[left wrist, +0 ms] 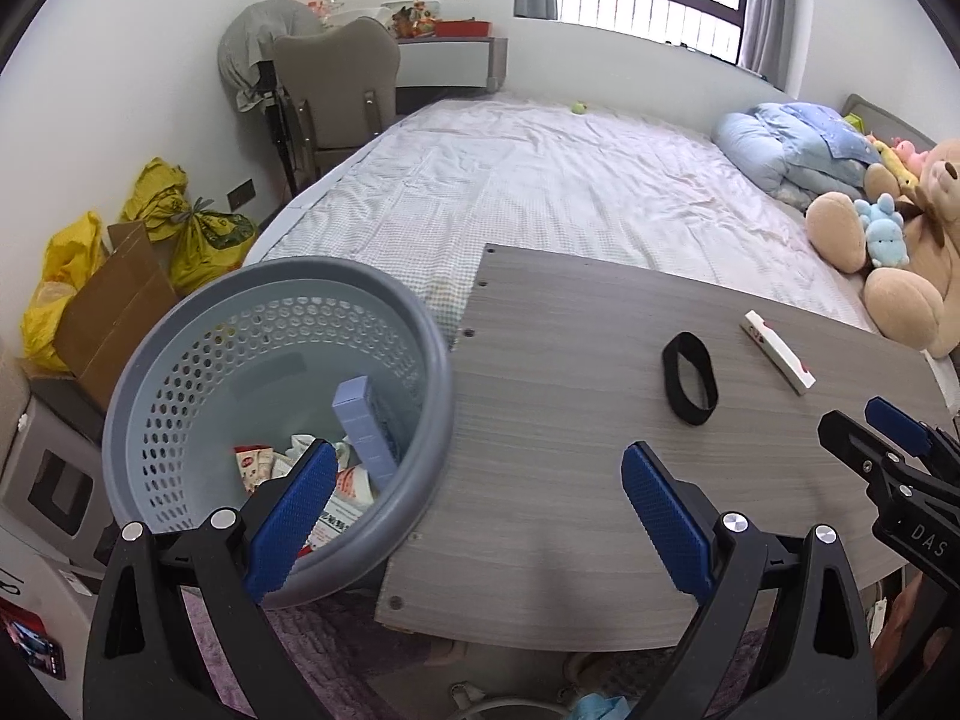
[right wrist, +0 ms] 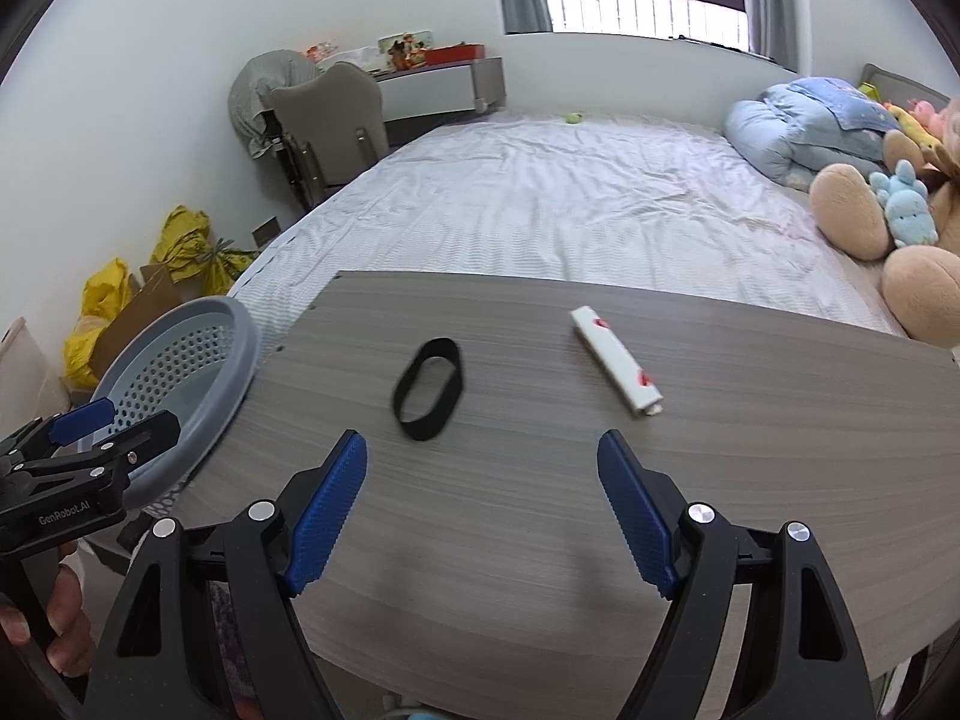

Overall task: Collect trash
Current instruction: 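Withdraw both tools from the basket back over the table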

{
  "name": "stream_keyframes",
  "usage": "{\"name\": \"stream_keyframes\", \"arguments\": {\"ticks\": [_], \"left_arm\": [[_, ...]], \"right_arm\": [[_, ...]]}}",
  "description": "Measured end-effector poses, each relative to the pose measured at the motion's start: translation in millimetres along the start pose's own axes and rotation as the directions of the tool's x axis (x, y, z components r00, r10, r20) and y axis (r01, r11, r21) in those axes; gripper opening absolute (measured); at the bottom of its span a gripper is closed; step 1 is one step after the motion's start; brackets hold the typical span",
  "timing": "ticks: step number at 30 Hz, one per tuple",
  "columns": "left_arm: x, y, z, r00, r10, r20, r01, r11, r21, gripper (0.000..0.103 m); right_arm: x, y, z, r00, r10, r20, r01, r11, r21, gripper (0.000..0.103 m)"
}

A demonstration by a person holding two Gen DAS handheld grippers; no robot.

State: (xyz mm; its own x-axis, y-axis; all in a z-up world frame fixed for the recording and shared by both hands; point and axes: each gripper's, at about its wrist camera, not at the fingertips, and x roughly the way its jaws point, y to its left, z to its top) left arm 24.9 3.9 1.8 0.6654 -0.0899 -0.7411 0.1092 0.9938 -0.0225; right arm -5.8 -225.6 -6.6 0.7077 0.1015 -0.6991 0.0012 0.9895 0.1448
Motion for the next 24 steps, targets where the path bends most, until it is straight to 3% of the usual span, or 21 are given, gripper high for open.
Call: {"name": "stream_keyframes", "arguments": {"ticks": [12,24], "left_arm": [[18.0,-45.5,9.3,1.000,-0.012,-0.014,0.013,0.999,0.047,0.094],[42.9,-74.1,25.3,1.000,-0.012,-0.024,0.013,0.998,0.063,0.094]], "right_arm": [[4.0,-74.1,-7.7,0.996,-0.083,-0.016,0.084,0.993,0.077,0.076],[56.1,-85.8,26.1,0.992,-0.102,-0.080,0.098,0.994,-0.051,0.076]]}}
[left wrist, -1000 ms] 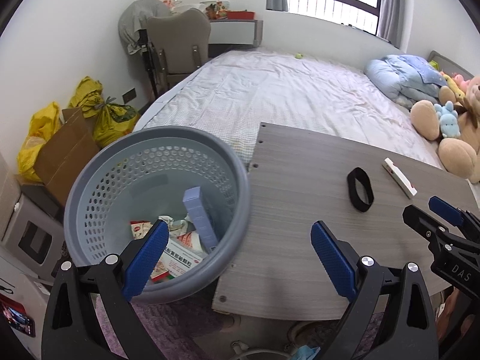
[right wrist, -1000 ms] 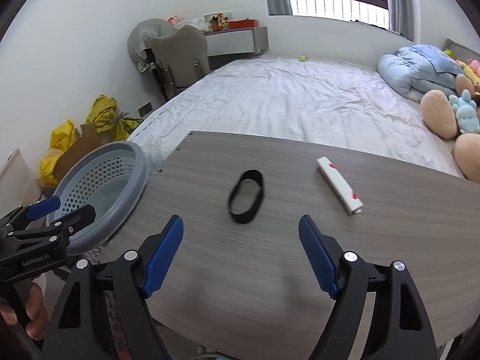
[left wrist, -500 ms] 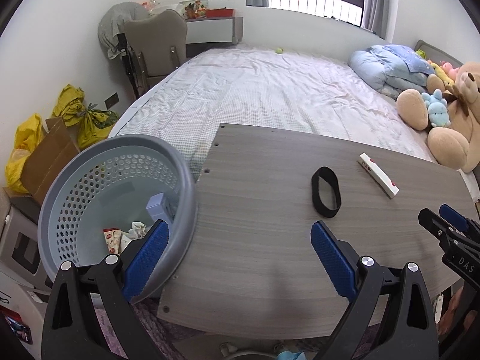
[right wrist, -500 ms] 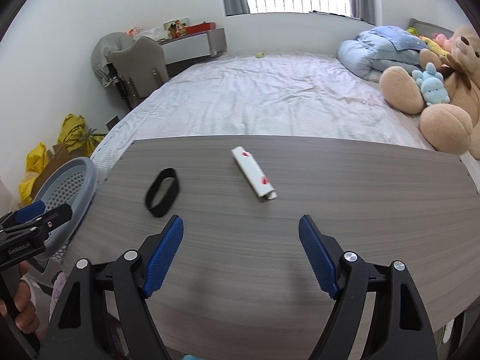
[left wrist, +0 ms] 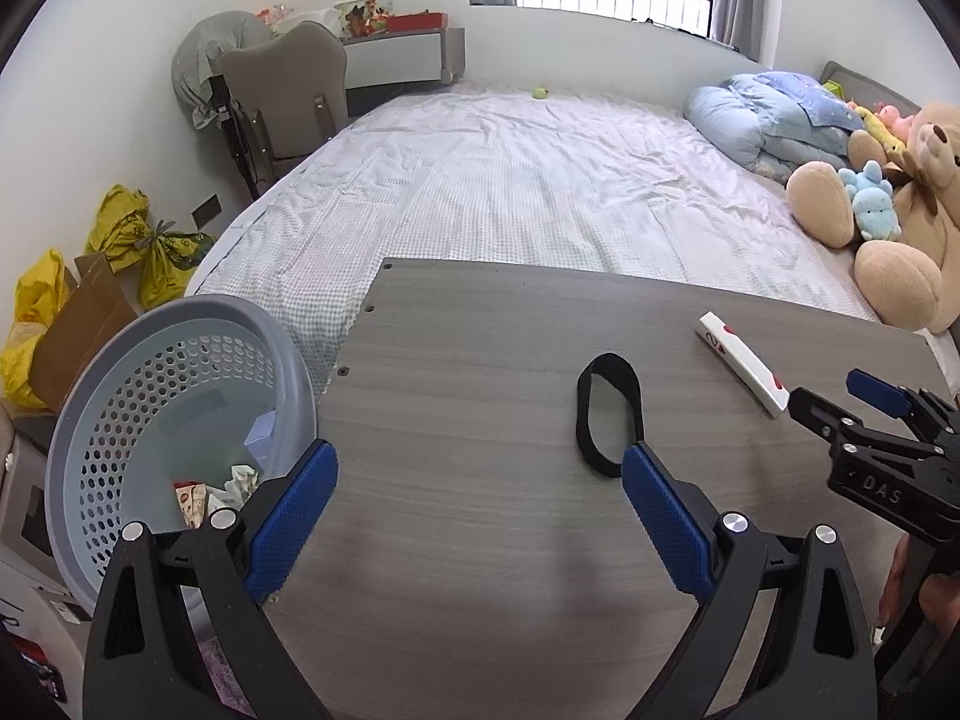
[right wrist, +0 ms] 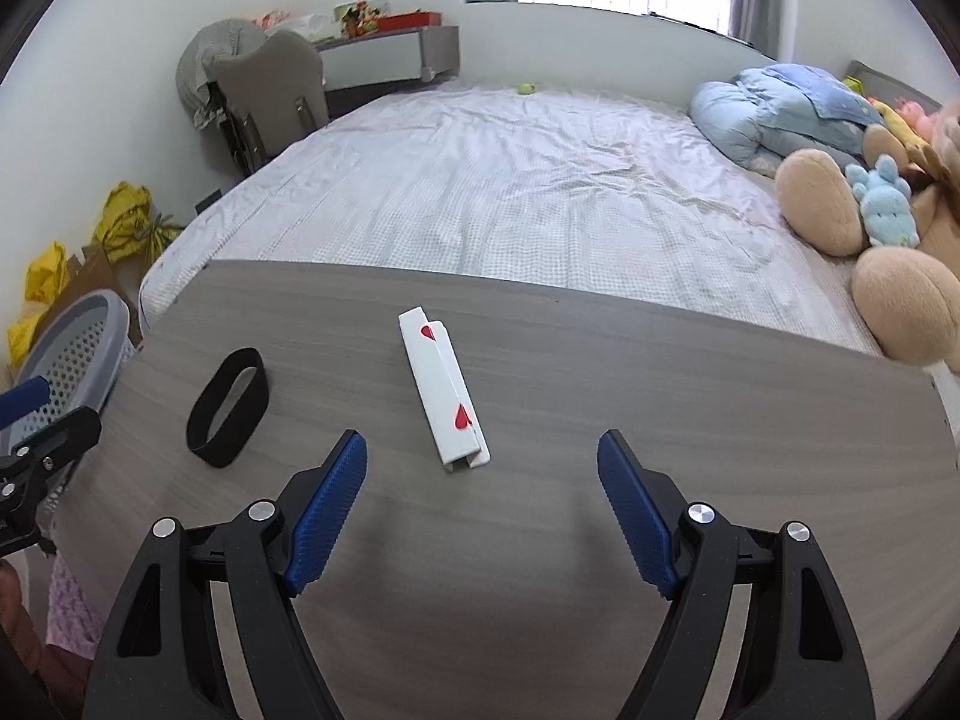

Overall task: Collect trash
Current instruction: 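Withdraw both tools from the basket back over the table, then grasp the white heart tube with the right gripper while the left grasps the black hair band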

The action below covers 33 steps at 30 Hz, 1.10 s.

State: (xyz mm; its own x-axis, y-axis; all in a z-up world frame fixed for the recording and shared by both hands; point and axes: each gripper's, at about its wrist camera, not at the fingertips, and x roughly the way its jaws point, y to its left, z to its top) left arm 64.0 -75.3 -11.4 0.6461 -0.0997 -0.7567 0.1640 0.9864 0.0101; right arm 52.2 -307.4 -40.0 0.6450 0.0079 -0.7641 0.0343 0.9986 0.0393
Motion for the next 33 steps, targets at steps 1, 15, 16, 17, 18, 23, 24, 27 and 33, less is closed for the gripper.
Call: {"name": "stream_keyframes", "arguments": {"ticks": [1,15,16,17,18,23,24,27,33], "left_arm": [[2.9,-0.7,0.0,1.000,0.001,-0.007,-0.001,1.000,-0.001,0.094],[21.5,-10.2,2.6,0.999,0.017,-0.047,-0.017,1.000,-0.003,0.094],[22.6,-11.2,2.3,0.999,0.017,-0.049,-0.017,1.000,-0.002,0.094],[23.7,-11.7,2.0,0.999,0.016,-0.052,-0.016,1.000,0.000,0.094],[24.6,-12.8,1.6,0.998,0.015,-0.054,-0.015,1.000,0.002,0.094],[26.9,-15.7,0.1,0.998,0.010,-0.058,-0.010,1.000,0.006,0.094],[27.4,-15.9,-0.2,0.998,0.009,-0.059,-0.009,1.000,0.006,0.094],[28.9,-15.9,-0.6,0.998,0.006,-0.063,-0.006,1.000,0.004,0.094],[32.1,-17.7,-0.9,0.997,-0.009,-0.070,0.009,1.000,0.001,0.094]], "right_arm": [[4.4,0.7,2.5,1.000,0.001,-0.005,-0.001,1.000,-0.013,0.076],[51.8,8.2,26.7,0.998,-0.010,-0.058,0.005,0.996,-0.093,0.075],[53.8,9.4,26.7,0.998,-0.010,-0.061,0.004,0.995,-0.098,0.075],[54.4,10.6,26.9,0.998,-0.009,-0.063,0.002,0.995,-0.101,0.074],[55.2,11.2,27.1,0.998,-0.010,-0.064,0.003,0.994,-0.105,0.071],[60.2,16.7,26.3,0.997,-0.013,-0.072,0.004,0.992,-0.127,0.059],[60.5,17.4,26.5,0.997,-0.007,-0.072,-0.002,0.992,-0.129,0.054],[61.3,17.4,27.2,0.997,0.024,-0.073,-0.032,0.992,-0.122,0.028],[57.7,11.6,26.6,0.995,0.074,-0.071,-0.079,0.994,-0.070,0.016]]}}
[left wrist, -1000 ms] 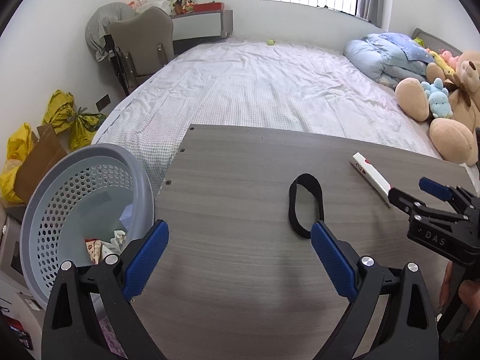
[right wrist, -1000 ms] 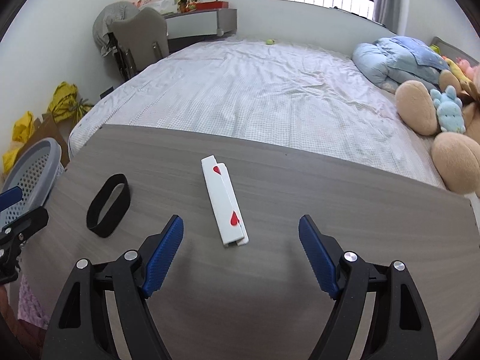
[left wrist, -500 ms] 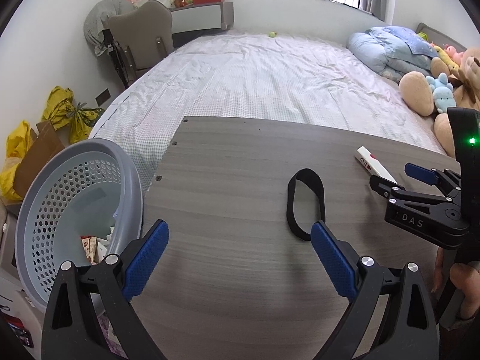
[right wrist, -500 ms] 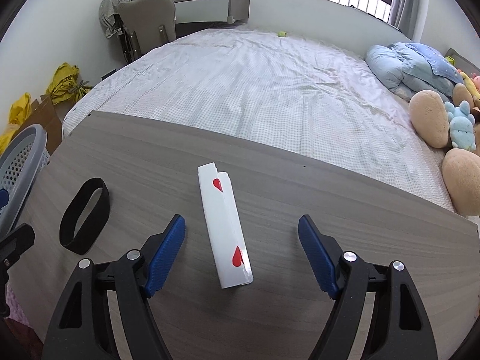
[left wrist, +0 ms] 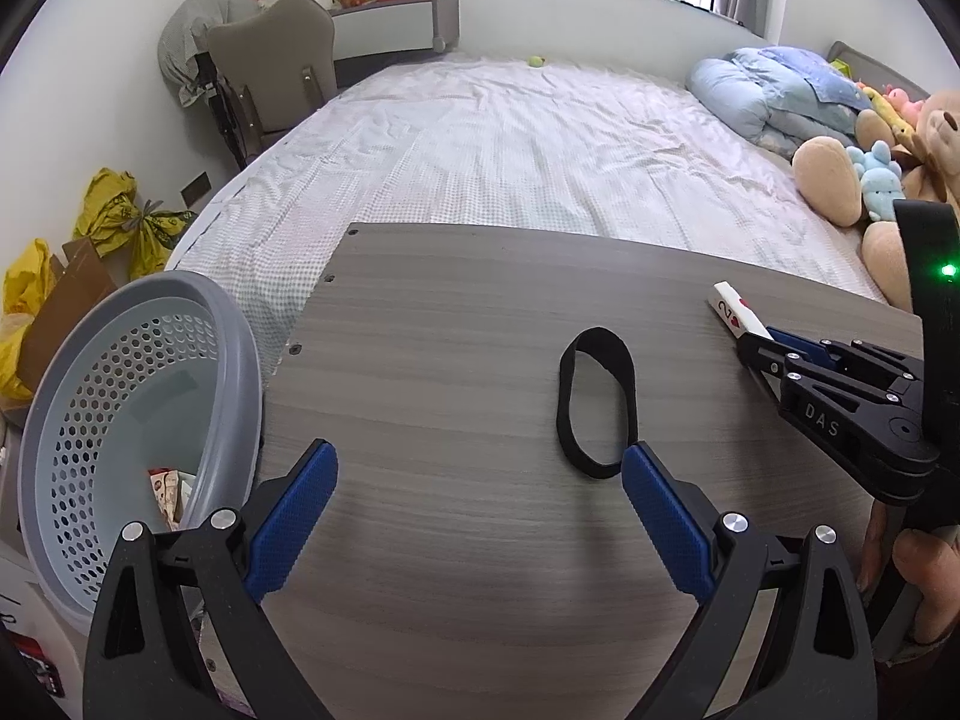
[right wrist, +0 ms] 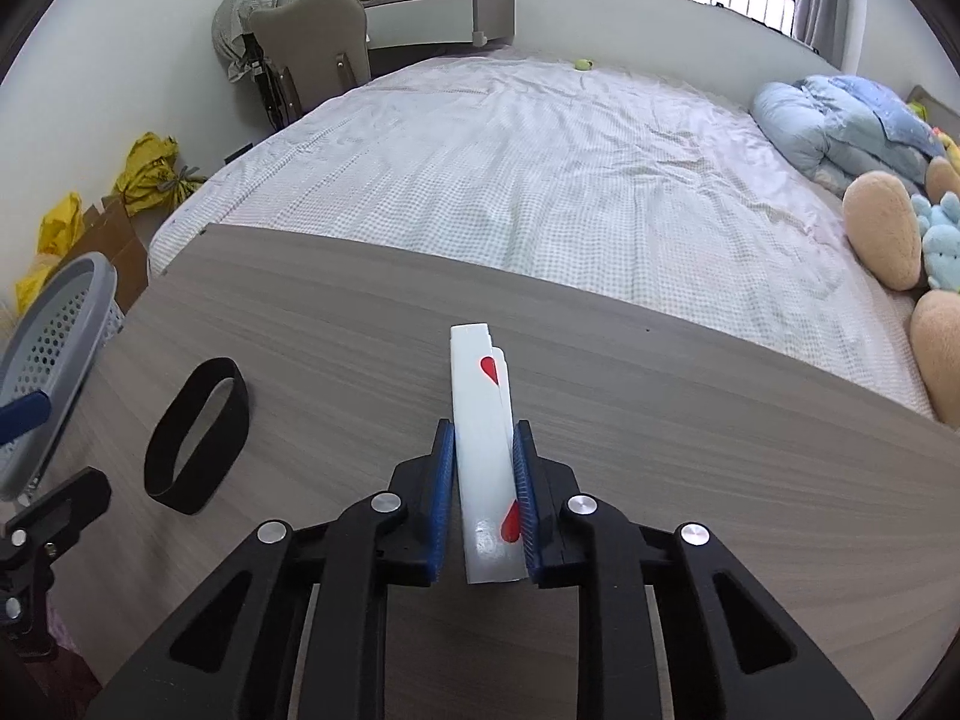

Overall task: Collect trash
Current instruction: 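Grasp the white heart tube with the right gripper while the left grasps the black hair band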

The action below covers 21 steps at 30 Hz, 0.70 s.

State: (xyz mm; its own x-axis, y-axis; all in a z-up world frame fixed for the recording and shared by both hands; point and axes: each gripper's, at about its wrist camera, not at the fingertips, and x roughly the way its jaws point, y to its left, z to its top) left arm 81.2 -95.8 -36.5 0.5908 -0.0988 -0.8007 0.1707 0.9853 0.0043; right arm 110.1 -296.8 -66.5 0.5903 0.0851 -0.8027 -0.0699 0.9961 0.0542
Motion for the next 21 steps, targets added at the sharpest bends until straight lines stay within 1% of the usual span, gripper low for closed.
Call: {"name": "stream_keyframes", "arguments": {"ticks": [7,15,17,20,21], "left_arm": [[11.3,-13.5,4.4,0.999,-0.034,-0.014,0.034,0.999,0.008,0.094],[34.7,-26.2,9.7,0.998,-0.050,-0.043,0.050,0.999,0.018,0.094],[39.5,-28.1,10.5,0.998,-0.043,-0.048,0.045,0.999,0.023,0.092],[43.8,-29.6,10.7,0.997,-0.045,-0.059,0.046,0.999,0.028,0.083],[44.5,-30.5,10.7,0.997,-0.045,-0.060,0.046,0.998,0.031,0.082]], "right_arm": [[-23.0,-10.1,-12.9,0.999,0.014,0.040,-0.016,0.998,0.056,0.016],[-51.4,-17.5,-31.0,0.996,0.039,0.081,-0.048,0.992,0.113,0.016],[-56.5,-18.5,-35.6,0.995,0.044,0.087,-0.055,0.990,0.130,0.016],[-60.6,-19.6,-39.9,0.995,0.050,0.090,-0.064,0.987,0.150,0.016],[-61.4,-20.1,-41.0,0.995,0.052,0.090,-0.065,0.986,0.155,0.016]]}}
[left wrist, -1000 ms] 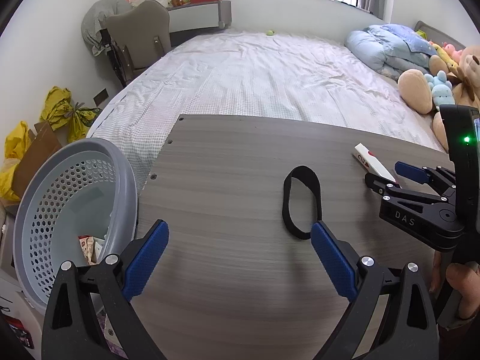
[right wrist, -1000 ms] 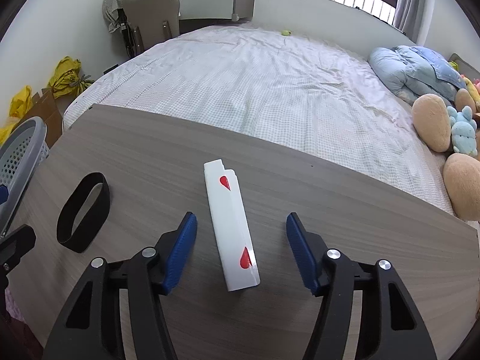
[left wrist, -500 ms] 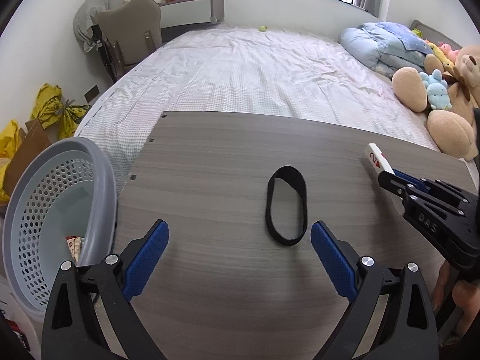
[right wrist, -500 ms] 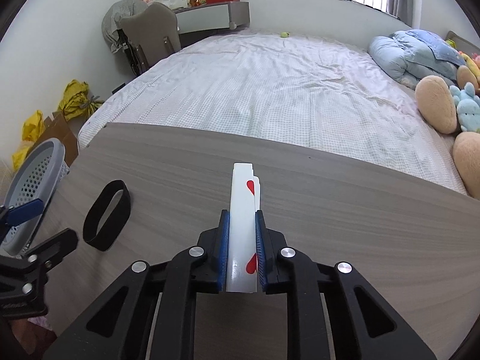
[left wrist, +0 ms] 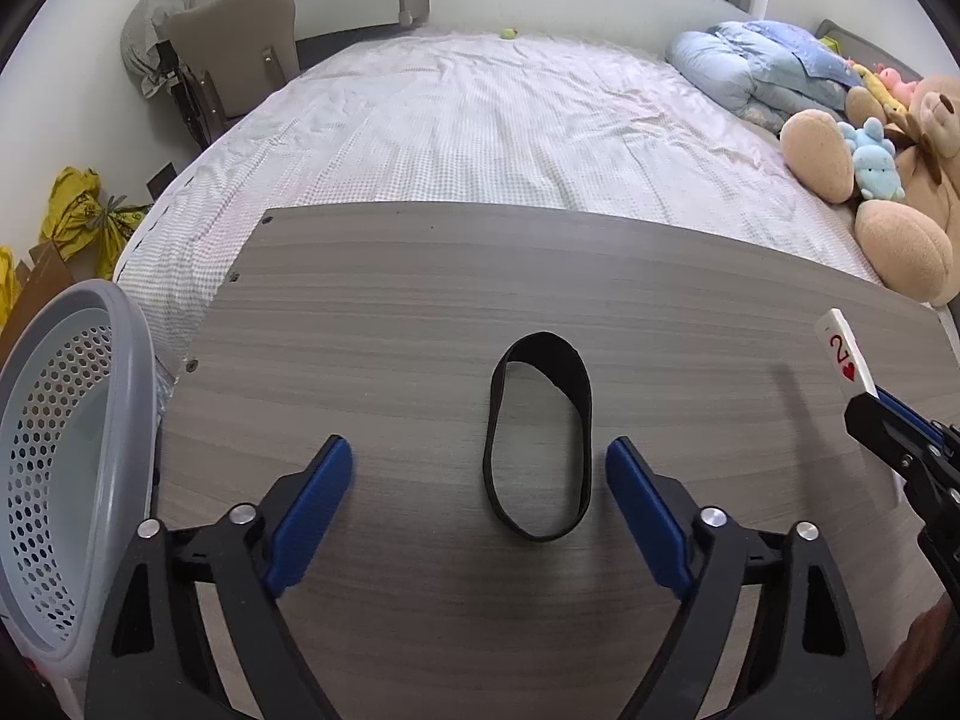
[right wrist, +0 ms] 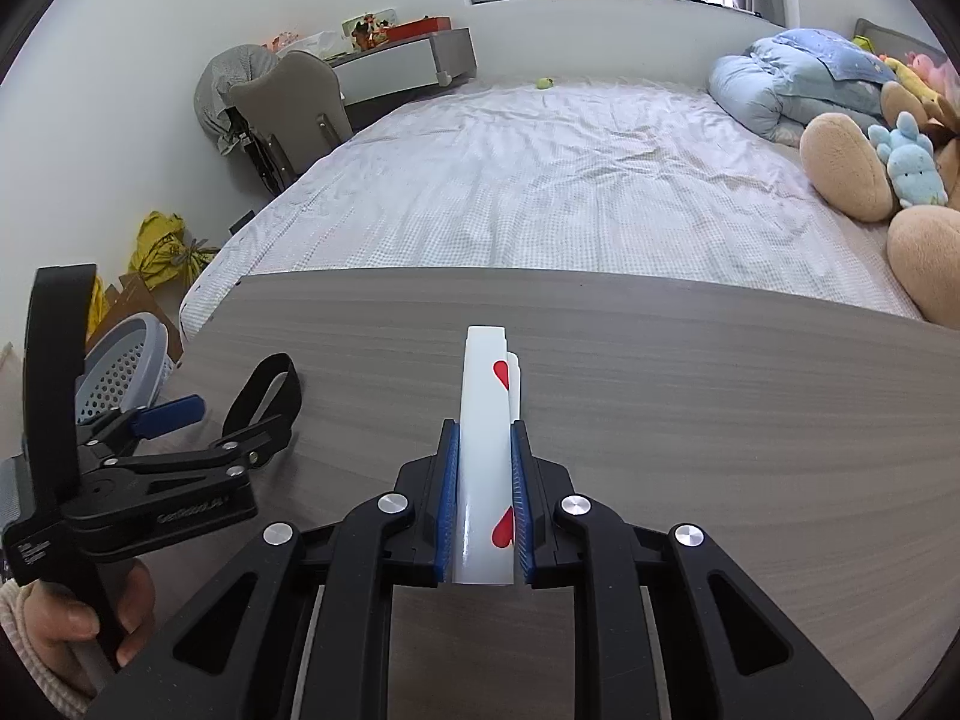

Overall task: Collect trash
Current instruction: 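Grasp the white heart tube with the right gripper while the left grasps the black hair band, then carry the tube and hair band over the basket with both grippers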

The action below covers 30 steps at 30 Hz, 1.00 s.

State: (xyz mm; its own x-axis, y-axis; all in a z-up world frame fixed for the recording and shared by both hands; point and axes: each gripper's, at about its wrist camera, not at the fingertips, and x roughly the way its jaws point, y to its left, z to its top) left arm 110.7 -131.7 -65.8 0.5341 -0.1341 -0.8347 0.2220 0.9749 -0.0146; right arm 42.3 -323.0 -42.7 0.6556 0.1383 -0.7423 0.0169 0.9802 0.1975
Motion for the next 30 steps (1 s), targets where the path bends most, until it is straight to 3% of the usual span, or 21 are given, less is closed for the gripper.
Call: {"name": "stream_keyframes", "arguments": {"ticks": [4,8,11,18,30], "left_arm": [[1.3,-5.8,-0.4,1.000,0.002,0.004,-0.003,1.000,0.020,0.068],[-2.9,-9.3,0.6,1.000,-0.027,0.008,0.026,0.999,0.041,0.032],[-5.2,-7.6,-0.1,0.998,-0.055,0.003,0.055,0.998,0.042,0.010],[-14.8,8.7,-5.7,0.994,-0.110,-0.015,0.110,0.994,0.003,0.008],[-53.8,60.8,-17.7,0.997,-0.057,0.050,0.059,0.998,-0.037,0.008]], "right_arm": [[-1.4,-2.1,-2.3,1.000,-0.002,-0.002,0.002,1.000,0.017,0.016],[-2.5,-1.7,-2.5,1.000,-0.004,-0.003,0.004,1.000,0.026,0.016],[-3.6,-1.7,-3.6,1.000,0.000,-0.002,0.001,0.999,0.036,0.016],[-6.6,5.9,-8.9,1.000,0.010,-0.004,-0.010,0.999,0.051,0.016],[-7.0,55.9,-6.8,0.998,0.056,-0.007,-0.056,0.998,0.004,0.016]]}}
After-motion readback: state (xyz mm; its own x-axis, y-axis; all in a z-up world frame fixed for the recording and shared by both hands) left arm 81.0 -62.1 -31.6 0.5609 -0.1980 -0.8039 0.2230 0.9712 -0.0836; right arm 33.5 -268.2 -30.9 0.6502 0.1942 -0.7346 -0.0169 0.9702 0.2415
